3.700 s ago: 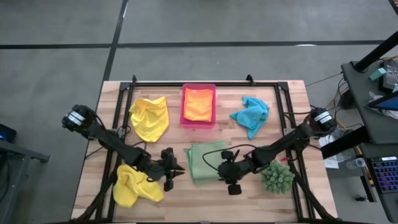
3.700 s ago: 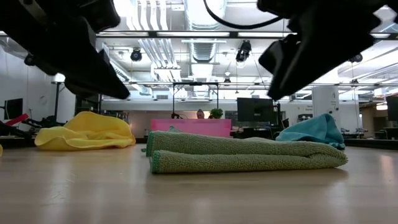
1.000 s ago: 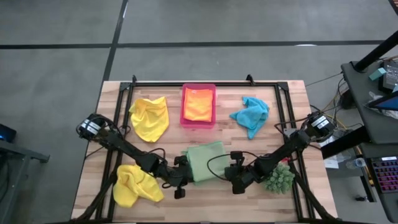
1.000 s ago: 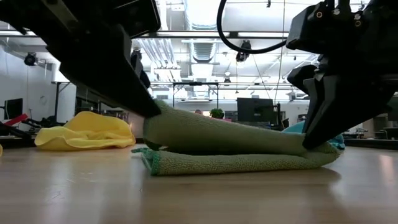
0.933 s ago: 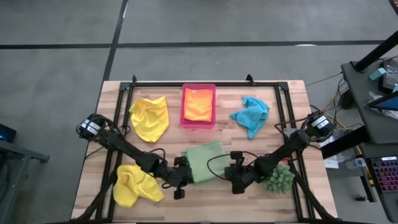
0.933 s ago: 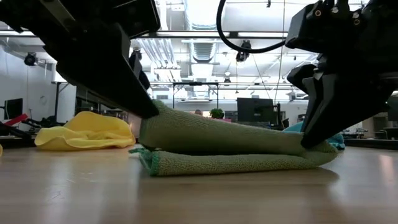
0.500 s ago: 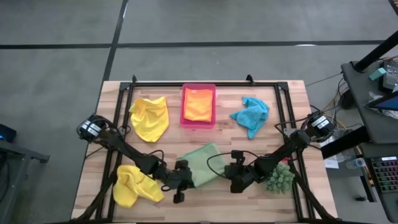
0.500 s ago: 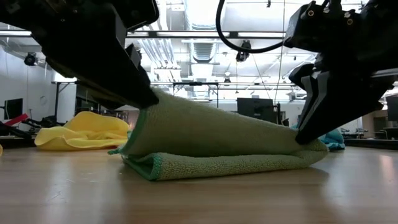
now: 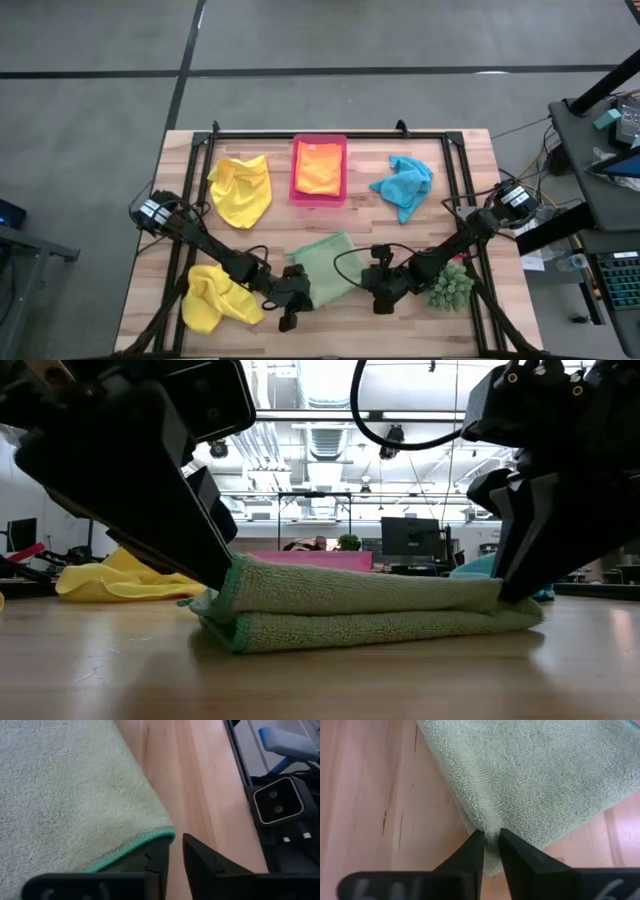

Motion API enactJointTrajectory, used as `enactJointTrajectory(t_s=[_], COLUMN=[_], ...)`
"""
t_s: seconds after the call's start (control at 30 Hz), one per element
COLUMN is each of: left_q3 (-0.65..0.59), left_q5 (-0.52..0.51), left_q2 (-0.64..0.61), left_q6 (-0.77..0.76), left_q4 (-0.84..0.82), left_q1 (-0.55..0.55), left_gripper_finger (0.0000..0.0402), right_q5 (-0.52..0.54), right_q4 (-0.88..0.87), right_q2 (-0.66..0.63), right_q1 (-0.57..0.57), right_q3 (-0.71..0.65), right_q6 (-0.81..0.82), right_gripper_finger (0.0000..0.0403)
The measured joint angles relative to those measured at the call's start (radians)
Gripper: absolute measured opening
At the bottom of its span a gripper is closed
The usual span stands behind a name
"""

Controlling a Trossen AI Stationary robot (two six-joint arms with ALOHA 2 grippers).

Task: Fold microfiber towels
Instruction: Fold the green towel

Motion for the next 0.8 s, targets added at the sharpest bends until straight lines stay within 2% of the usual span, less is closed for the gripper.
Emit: enactJointTrajectory(t_s=[0.27,0.4,0.47,0.53,0.63,0.8], left_q3=[-0.002,0.000,-0.001,-0.001,-0.005,-0.006], left_q5=[0.040,0.121,0.176,0.187,0.129,-0.053], left_q2=[-0.044,-0.095,-0.127,-0.159,-0.197,-0.220], left_q6=[-0.029,-0.026,-0.006,0.017,0.080,0.196], left_q4=[-0.103,-0.191,-0.220,-0.251,-0.269,-0.263], left_q1=[0.000,0.003,0.008,0.013,0.025,0.057], left_gripper_finger=[0.0110,0.0120,0.0120,0.0121,0.0121,0.0121], right_q5=[-0.061,-0.083,-0.083,-0.083,-0.064,0.062], right_q4=[-0.030,-0.077,-0.096,-0.118,-0.114,-0.101], right_q2=[-0.022,-0.055,-0.075,-0.093,-0.118,-0.131], right_q1=[0.000,0.000,0.000,0.000,0.000,-0.016], right_q3=[0.009,0.025,0.029,0.032,0.034,0.035], right_q6=[0.008,0.008,0.005,-0.005,-0.023,-0.055], right_gripper_finger=[0.0142,0.0164,0.0168,0.0166,0.0152,0.0105])
